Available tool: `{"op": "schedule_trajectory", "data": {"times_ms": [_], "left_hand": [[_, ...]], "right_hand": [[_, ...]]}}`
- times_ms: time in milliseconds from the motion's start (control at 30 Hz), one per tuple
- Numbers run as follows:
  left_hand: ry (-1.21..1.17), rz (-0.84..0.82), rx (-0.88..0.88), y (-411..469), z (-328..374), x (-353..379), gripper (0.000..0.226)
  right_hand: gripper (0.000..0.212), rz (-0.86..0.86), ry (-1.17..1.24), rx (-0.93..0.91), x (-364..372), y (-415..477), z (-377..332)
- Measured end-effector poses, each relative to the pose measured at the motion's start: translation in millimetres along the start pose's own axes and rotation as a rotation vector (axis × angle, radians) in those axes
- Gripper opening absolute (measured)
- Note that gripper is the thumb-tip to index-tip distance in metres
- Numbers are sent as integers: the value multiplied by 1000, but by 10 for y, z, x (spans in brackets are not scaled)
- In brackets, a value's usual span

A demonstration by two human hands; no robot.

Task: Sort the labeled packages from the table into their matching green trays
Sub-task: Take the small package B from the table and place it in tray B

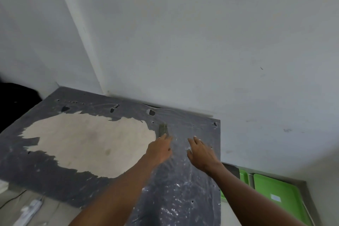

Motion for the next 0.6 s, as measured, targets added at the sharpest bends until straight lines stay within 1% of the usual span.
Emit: {"op": "schedule_trajectory", "data": {"times_ms": [267,433,600], "left_hand": [[-53,-6,-62,397,-263,170,51],[-49,-55,-91,639,-430,298,50],[-33,-100,-70,922,-618,411,48]], "right_hand": [[50,-119,16,-54,351,484,-83],[49,-170,51,-23,543,749,-123],[44,-192,88,35,701,987,-183]]}}
Point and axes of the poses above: each hand's wrist, its own y-axis towards the middle knuckle, its own x-axis out of the palm, z = x × y, the point moved 6 cm from there along y, towards the middle knuckle, and after that the axes turned 15 degrees about -y, right-handed, at the moved point
